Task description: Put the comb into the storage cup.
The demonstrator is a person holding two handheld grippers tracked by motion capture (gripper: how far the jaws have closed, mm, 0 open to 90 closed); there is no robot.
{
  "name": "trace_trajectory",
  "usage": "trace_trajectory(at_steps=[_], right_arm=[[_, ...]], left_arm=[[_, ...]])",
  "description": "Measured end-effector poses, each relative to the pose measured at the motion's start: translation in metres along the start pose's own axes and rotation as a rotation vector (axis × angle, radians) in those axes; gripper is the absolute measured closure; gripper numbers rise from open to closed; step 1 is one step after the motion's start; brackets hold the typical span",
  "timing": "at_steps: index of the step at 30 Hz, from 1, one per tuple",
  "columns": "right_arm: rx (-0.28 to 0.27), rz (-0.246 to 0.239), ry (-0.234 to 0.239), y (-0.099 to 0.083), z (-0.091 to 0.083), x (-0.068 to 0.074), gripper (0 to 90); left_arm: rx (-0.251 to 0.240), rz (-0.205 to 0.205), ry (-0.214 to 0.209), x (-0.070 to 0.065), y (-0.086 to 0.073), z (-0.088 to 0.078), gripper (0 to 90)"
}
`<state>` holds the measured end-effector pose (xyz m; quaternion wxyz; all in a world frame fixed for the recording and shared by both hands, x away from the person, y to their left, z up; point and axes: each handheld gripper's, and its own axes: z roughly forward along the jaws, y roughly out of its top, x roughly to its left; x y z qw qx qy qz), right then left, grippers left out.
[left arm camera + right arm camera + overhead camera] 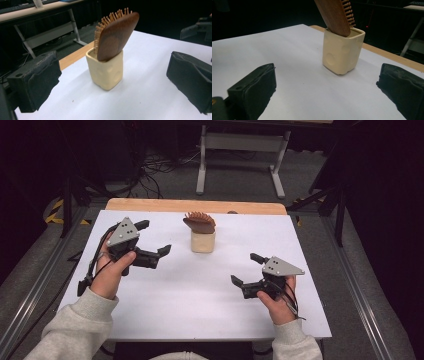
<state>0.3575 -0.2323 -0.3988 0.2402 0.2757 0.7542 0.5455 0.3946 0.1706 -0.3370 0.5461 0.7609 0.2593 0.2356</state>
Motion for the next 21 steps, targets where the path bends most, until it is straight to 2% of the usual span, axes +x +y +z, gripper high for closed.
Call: trace_trajectory(at_steps=[5, 11, 17, 21], right_arm=[[-0.004, 0.015, -0.002, -0.002, -0.002, -0.002, 1.9], [0.011, -0.008, 0.016, -0.006, -0.005, -0.002, 1.9], [0.01, -0.007, 0.01, -0.012, -0.01, -0.001, 1.9], [0.013, -0.016, 0.012, -0.016, -0.012, -0.001, 1.9]], left_arm=[[0.002, -0.011, 0.001, 0.002, -0.016, -0.012, 0.2], [0.01, -0.034, 0.016, 0.003, -0.039, -0.021, 0.2], [0.019, -0.058, 0.017, 0.004, -0.061, -0.031, 0.2], [0.02, -0.06, 0.02, 0.004, -0.075, -0.034, 0.2]])
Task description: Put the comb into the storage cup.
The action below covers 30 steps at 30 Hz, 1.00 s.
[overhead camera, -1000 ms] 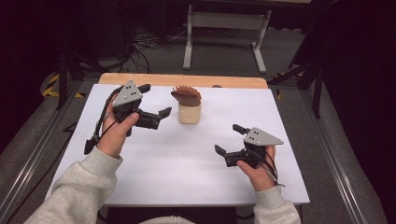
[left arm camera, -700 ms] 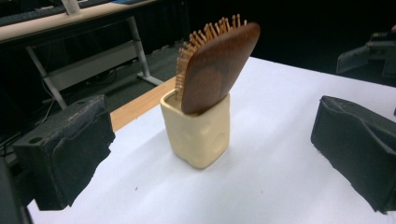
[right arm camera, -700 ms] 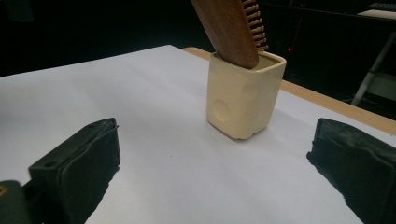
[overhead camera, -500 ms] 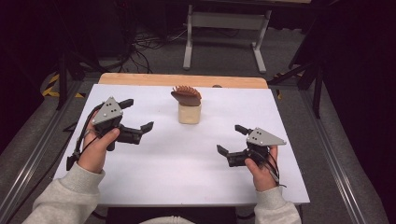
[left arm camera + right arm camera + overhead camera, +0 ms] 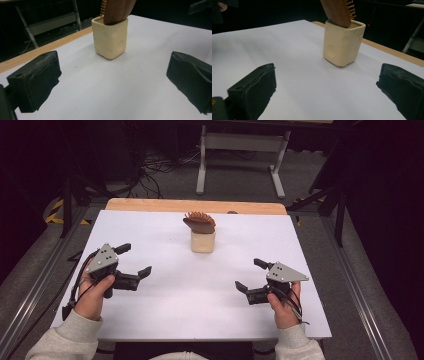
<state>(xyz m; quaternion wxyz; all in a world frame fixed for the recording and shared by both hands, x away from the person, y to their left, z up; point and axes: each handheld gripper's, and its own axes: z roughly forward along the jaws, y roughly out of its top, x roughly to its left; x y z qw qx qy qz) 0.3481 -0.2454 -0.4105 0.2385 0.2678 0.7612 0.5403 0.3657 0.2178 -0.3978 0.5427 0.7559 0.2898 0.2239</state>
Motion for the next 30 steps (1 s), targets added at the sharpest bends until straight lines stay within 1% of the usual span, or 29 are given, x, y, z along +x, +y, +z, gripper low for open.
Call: trace_trajectory(at_steps=[3, 5, 6, 7, 8, 10, 11, 14, 17, 18, 20, 22, 24, 26, 28, 30], right_arm=[[0.003, 0.001, 0.0, -0.003, 0.0, 0.0, 1.9], [0.004, -0.002, -0.005, -0.004, 0.0, 0.0, 1.9], [0.0, -0.004, 0.001, -0.005, -0.001, 0.001, 1.9], [0.0, -0.005, 0.004, -0.006, -0.001, 0.001, 1.9], [0.0, -0.005, 0.004, -0.006, -0.001, 0.001, 1.9], [-0.002, -0.01, 0.003, -0.009, -0.003, 0.001, 1.9], [-0.002, -0.01, 0.003, -0.009, -0.003, 0.001, 1.9], [0.0, 0.002, 0.005, -0.014, -0.004, 0.0, 1.9], [0.007, 0.005, 0.0, -0.019, -0.005, 0.0, 1.9], [0.008, 0.008, 0.005, -0.02, -0.005, 0.0, 1.9], [0.01, 0.011, 0.008, -0.022, -0.004, -0.001, 1.9], [0.005, 0.016, 0.013, -0.024, -0.004, -0.002, 1.9], [0.002, 0.022, 0.012, -0.025, -0.004, -0.002, 1.9], [0.007, 0.031, 0.017, -0.027, -0.004, -0.003, 1.9], [0.009, 0.033, 0.009, -0.027, -0.003, -0.004, 1.9], [0.011, 0.031, 0.008, -0.028, -0.004, -0.004, 1.9]], left_arm=[[0.015, 0.006, -0.004, 0.0, -0.01, -0.001, 0.2], [0.029, 0.022, 0.014, -0.001, -0.016, -0.002, 0.2], [0.028, 0.019, 0.014, -0.001, -0.019, -0.002, 0.3], [0.026, 0.011, 0.011, -0.001, -0.021, -0.002, 0.3], [0.026, 0.011, 0.011, -0.001, -0.021, -0.002, 0.2], [0.024, -0.016, 0.016, 0.0, -0.032, -0.003, 0.2], [0.024, -0.016, 0.016, 0.0, -0.032, -0.003, 0.2], [0.017, -0.053, 0.022, 0.003, -0.045, -0.002, 0.2], [0.022, -0.08, 0.011, 0.006, -0.056, -0.002, 0.4], [0.028, -0.081, 0.006, 0.007, -0.059, -0.002, 0.4], [0.023, -0.08, 0.012, 0.008, -0.063, -0.002, 0.4], [0.014, -0.083, 0.011, 0.008, -0.069, -0.002, 0.4], [-0.005, -0.085, 0.015, 0.009, -0.074, -0.002, 0.4], [0.01, -0.088, 0.015, 0.007, -0.077, 0.0, 0.4], [0.023, -0.082, 0.028, 0.007, -0.078, 0.001, 0.4], [0.007, -0.102, 0.024, 0.007, -0.077, 0.001, 0.4]])
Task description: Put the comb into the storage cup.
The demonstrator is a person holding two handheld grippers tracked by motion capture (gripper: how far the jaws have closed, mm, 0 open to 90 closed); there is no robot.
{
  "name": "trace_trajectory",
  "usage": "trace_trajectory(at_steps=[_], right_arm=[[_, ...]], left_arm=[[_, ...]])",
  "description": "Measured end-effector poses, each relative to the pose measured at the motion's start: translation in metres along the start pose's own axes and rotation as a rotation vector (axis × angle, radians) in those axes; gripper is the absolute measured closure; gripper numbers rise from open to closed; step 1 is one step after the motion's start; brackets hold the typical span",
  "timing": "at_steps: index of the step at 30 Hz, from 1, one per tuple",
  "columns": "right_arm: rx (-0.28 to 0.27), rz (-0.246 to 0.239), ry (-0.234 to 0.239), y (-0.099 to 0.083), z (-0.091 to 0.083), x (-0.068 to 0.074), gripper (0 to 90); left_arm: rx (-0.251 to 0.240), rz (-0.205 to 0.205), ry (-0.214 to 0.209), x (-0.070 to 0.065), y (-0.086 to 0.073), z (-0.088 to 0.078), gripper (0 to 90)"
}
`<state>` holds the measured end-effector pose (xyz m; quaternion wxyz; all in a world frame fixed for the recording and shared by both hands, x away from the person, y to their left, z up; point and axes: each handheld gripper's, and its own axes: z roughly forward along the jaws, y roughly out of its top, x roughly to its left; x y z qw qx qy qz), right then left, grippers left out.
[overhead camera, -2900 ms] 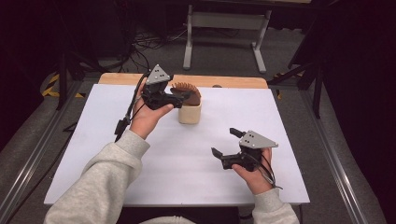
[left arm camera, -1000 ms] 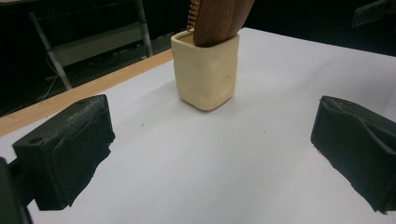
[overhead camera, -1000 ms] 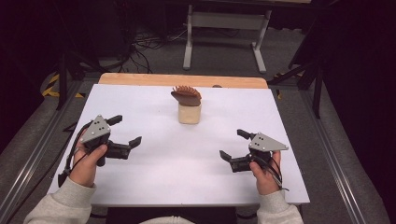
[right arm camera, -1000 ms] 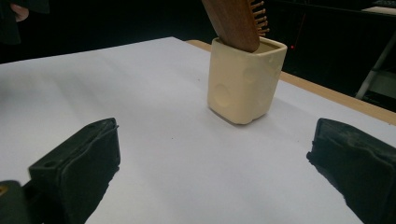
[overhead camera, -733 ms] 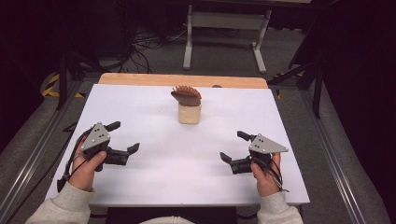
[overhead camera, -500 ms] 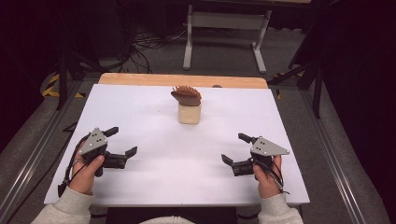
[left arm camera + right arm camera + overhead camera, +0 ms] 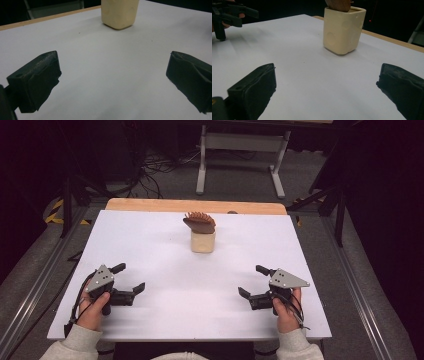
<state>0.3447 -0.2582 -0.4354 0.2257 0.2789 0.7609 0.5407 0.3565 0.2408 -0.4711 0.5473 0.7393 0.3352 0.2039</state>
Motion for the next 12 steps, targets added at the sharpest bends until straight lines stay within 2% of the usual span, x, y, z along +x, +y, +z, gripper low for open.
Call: trace_trajectory(at_steps=[4, 7, 12], right_arm=[[0.002, -0.001, -0.002, -0.0002, -0.0003, 0.0, 1.9], [0.002, 0.001, 0.0, -0.0001, -0.0001, 0.0001, 1.9], [0.0, 0.002, 0.001, -0.0002, -0.0004, -0.0001, 1.9]], left_arm=[[-0.009, -0.043, -0.01, 0.0024, 0.0011, -0.0026, 0.4], [-0.011, -0.05, -0.008, 0.0028, 0.0015, -0.0038, 0.4], [-0.011, -0.037, -0.012, 0.0012, 0.0024, -0.0037, 0.4]])
